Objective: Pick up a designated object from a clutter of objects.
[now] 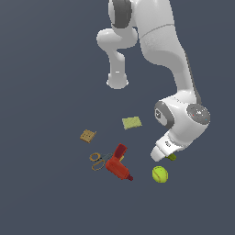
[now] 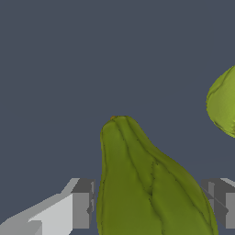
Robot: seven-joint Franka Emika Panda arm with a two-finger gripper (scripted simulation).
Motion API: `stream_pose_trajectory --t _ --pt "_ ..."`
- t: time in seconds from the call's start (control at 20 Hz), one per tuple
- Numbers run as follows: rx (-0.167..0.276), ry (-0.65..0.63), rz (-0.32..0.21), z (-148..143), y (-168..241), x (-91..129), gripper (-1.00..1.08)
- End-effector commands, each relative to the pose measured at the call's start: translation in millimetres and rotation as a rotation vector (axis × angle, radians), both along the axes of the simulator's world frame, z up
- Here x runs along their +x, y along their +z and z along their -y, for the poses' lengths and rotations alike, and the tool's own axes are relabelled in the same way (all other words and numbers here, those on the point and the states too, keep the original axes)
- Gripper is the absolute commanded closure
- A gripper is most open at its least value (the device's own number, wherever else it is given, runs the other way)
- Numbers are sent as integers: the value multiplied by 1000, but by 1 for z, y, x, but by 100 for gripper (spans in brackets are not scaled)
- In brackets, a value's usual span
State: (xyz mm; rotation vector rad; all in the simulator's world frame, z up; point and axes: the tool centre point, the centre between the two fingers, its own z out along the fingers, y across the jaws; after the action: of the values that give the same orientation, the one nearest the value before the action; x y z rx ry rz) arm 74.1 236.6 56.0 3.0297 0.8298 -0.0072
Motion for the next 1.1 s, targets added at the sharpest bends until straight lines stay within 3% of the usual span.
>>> stream_pose_trajectory --t 0.0,1.05 --pt "1 -1 4 7 14 3 108" --pt "3 1 4 128 222 32 108"
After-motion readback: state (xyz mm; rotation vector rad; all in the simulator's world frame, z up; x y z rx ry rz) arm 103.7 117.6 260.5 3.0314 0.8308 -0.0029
